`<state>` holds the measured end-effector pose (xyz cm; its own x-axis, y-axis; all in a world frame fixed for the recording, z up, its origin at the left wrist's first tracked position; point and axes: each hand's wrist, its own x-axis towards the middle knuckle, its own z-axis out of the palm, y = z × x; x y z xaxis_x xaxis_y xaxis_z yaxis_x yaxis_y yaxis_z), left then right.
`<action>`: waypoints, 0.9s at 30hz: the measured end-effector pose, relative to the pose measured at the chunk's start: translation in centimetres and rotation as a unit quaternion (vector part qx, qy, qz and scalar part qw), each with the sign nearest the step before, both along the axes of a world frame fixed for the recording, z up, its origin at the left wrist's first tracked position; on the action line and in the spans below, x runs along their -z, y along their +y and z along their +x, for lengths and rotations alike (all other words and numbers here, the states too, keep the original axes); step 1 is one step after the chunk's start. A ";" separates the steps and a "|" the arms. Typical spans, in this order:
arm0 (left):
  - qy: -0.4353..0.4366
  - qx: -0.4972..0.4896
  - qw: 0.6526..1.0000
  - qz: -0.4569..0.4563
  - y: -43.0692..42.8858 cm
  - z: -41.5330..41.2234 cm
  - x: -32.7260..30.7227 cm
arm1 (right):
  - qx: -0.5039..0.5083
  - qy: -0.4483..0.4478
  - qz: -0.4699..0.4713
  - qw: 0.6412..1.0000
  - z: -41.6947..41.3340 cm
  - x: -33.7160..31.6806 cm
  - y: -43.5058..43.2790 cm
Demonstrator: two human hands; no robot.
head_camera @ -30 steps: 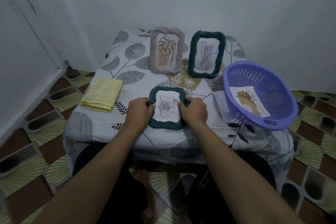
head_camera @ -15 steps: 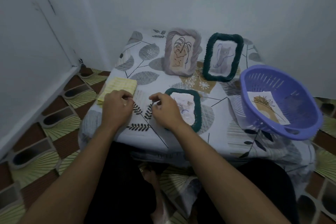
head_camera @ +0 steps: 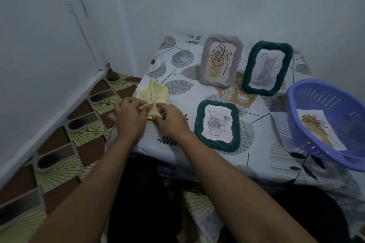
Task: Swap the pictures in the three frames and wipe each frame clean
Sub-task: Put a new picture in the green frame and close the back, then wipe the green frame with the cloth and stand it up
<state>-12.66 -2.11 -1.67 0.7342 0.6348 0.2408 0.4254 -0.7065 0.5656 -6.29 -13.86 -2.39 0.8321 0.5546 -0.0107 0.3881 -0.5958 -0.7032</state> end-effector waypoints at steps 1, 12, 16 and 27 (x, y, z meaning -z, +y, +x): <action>-0.027 0.003 1.000 -0.011 -0.2 0.0 -0.4 | -0.001 -0.009 -0.006 1.000 0.1 0.0 -0.1; -0.223 0.064 0.937 -0.260 -1.6 0.7 -3.7 | 0.038 -0.027 0.160 0.986 0.3 -2.0 -3.5; -0.180 0.150 0.934 -0.270 -1.3 0.5 -4.3 | 0.106 0.051 0.253 0.960 0.5 -4.9 -6.0; -0.083 0.242 0.945 -0.203 -2.8 0.9 -6.5 | 0.101 0.120 0.345 0.926 2.0 -9.2 -9.5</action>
